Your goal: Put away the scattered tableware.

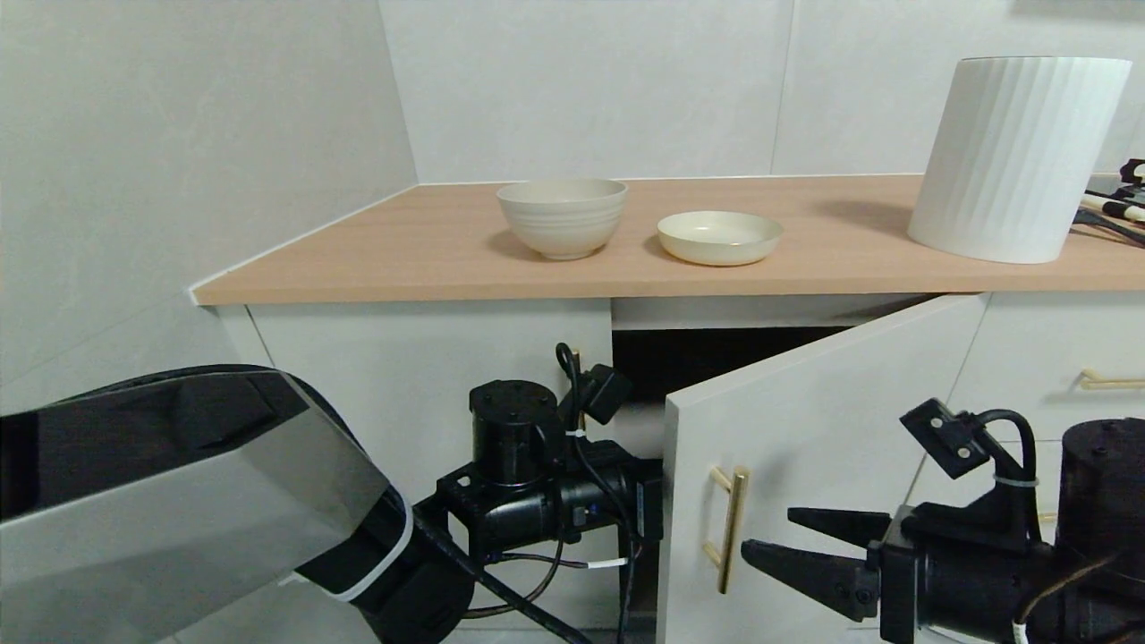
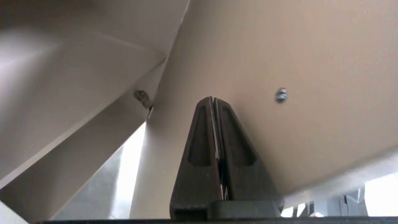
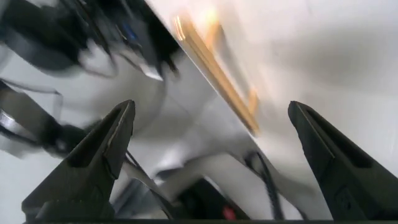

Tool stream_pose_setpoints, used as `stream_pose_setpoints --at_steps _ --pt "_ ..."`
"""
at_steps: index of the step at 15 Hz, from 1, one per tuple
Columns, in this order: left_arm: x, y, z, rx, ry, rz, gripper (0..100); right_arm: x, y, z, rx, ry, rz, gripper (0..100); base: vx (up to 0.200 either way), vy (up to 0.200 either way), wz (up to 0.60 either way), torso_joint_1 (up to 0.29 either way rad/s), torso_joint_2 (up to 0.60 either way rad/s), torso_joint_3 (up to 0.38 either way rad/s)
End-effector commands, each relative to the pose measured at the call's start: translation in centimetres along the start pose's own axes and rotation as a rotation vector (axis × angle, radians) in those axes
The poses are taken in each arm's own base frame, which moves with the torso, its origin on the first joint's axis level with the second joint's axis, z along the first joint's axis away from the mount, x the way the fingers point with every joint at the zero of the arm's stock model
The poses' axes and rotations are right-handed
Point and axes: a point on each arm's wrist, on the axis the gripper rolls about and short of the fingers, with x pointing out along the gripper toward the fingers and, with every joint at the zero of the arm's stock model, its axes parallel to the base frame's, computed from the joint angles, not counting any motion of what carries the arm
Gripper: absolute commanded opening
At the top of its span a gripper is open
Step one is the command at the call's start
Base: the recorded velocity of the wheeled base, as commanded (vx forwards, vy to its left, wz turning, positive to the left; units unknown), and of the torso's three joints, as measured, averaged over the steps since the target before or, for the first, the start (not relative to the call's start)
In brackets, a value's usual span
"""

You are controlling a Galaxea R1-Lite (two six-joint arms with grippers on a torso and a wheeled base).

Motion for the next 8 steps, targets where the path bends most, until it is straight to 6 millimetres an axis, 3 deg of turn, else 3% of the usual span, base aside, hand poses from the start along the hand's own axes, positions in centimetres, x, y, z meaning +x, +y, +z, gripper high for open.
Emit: stream_pose_setpoints --at_steps 1,3,8 --pt "-0.3 -0.5 0.5 0.009 -0.015 -0.009 0 -1.5 -0.1 -1.2 -0.021 0.029 -0.04 100 0.0 0.0 0.0 0.0 0.0 0.0" --pt "-0.6 -0.7 0.7 0.009 -0.018 -0.01 0 -2.9 -0.4 -2.7 -0.082 0.095 -0.18 100 0.0 0.0 0.0 0.0 0.0 0.0" --pt "-0.9 -1.1 0.6 0.007 -0.012 -0.014 0 -4.6 0.5 -2.9 -0.076 0.167 -0.18 100 0.0 0.0 0.0 0.0 0.0 0.0"
